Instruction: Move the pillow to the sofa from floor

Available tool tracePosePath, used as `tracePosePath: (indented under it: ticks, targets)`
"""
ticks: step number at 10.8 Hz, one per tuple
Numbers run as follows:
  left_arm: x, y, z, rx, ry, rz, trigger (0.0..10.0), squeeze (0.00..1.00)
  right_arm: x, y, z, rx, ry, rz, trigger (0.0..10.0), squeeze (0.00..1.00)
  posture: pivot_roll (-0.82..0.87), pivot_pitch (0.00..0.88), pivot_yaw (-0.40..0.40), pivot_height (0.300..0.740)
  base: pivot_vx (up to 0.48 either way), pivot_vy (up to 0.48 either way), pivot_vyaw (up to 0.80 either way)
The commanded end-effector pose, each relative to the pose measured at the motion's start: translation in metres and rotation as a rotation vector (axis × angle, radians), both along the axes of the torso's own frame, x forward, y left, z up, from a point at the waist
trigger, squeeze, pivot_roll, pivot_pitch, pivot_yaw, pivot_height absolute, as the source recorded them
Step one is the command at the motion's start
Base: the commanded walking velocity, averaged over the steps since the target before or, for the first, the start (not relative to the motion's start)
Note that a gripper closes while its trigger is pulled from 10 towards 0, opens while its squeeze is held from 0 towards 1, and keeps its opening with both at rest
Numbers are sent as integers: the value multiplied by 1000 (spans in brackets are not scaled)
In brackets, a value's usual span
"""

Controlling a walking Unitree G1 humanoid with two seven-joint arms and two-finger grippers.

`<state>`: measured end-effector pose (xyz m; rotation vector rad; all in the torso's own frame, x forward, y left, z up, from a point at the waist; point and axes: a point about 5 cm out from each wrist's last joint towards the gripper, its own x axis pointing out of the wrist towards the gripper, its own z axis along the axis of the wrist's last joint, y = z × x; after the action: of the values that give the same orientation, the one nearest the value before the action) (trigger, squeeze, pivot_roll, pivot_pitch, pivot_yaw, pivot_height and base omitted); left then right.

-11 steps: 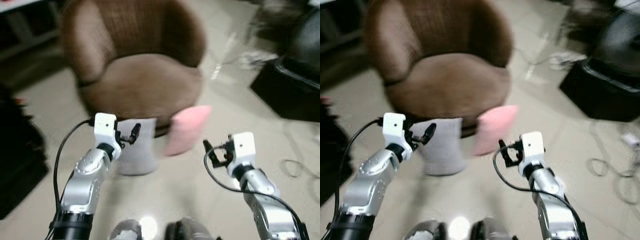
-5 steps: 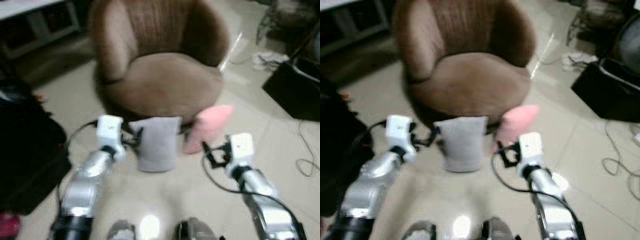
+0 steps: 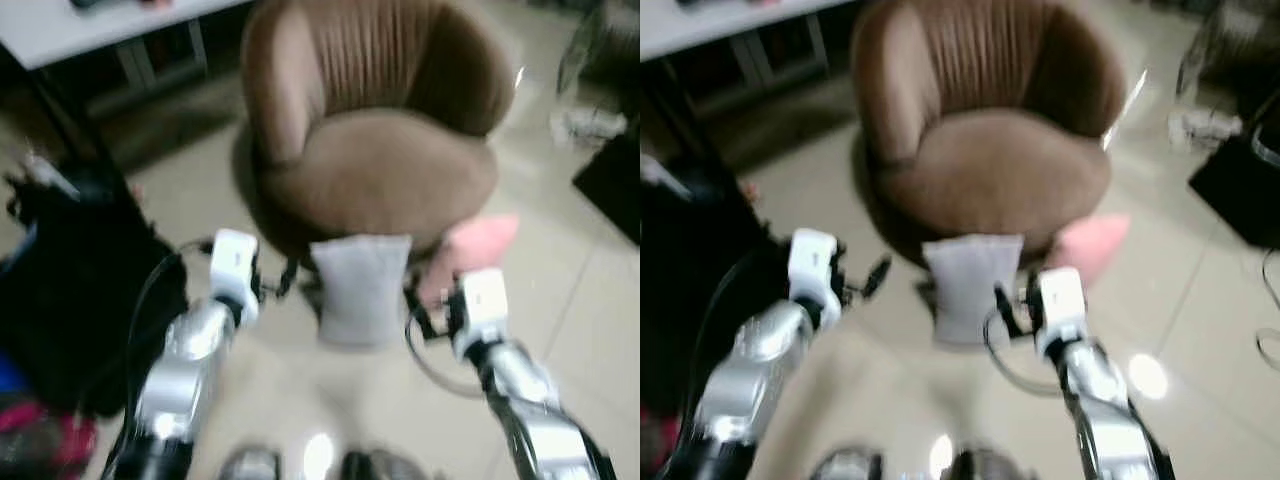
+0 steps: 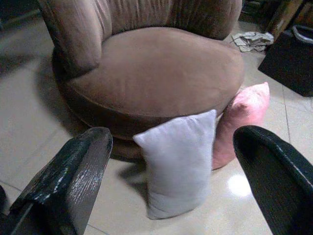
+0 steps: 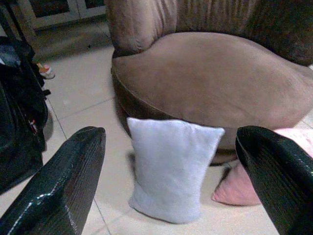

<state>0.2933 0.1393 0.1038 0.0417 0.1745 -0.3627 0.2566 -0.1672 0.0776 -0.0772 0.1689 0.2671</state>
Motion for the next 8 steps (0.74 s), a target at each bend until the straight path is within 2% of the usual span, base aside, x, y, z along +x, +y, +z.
tracePosePath:
  ticks: [1,4,6,8]
  targets:
    - [-1,3,-4,32,15,-2,10000,0,-1,0,0,-3,-2,-1,10000,0,41,169,-62,732,439,0,0]
    - [0,1,-4,54,4,-21,10000,0,-3,1,1,-5,-13,-2,10000,0,31,174,-59,732,437,0,0]
    - [-2,0,-8,94,8,-40,10000,0,-5,1,0,14,-4,-9,10000,0,29,179,-58,732,392,-270,0]
    - [-3,-1,-8,106,9,-42,10000,0,-6,1,0,27,2,-18,10000,0,30,185,-60,724,311,-362,-481]
